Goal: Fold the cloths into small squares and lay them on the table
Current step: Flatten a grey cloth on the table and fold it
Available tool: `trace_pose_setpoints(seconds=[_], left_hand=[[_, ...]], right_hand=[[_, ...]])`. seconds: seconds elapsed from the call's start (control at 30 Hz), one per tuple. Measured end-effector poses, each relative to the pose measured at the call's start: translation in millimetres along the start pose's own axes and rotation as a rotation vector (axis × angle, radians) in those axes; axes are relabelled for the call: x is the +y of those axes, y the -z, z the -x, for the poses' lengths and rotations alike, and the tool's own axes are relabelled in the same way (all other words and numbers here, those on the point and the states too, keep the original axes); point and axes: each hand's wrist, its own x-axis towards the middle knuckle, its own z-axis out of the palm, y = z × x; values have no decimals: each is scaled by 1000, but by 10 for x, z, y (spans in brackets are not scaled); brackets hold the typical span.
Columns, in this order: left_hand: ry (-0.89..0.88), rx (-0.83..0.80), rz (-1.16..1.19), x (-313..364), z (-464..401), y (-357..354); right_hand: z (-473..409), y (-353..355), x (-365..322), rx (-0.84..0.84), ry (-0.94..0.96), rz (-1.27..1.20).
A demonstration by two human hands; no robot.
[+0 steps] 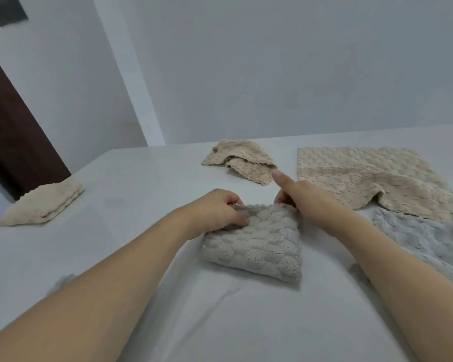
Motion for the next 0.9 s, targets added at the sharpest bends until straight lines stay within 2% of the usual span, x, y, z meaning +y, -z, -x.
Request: trace_pose_setpoints(seconds=[0.17,0.33,0.53,0.63,0.8,0.9], left_hand=[[50,13,54,-30,-80,-18],[83,128,130,-177,-167,15],[-12,286,161,-274,-243,-97],[-53,342,76,-313,-296,-124],[-79,413,-213,-265,-294,-202],[-59,408,-221,-234,-283,-187]], right_hand=[[-24,56,1,-120,49,250],[-20,63,-44,-156,86,443],[-16,22,-108,-134,101,633],[-23,14,-99,-118,135,661],[-35,-68,-53,-119,157,694],[-19,-195,-45,-15,181,735]])
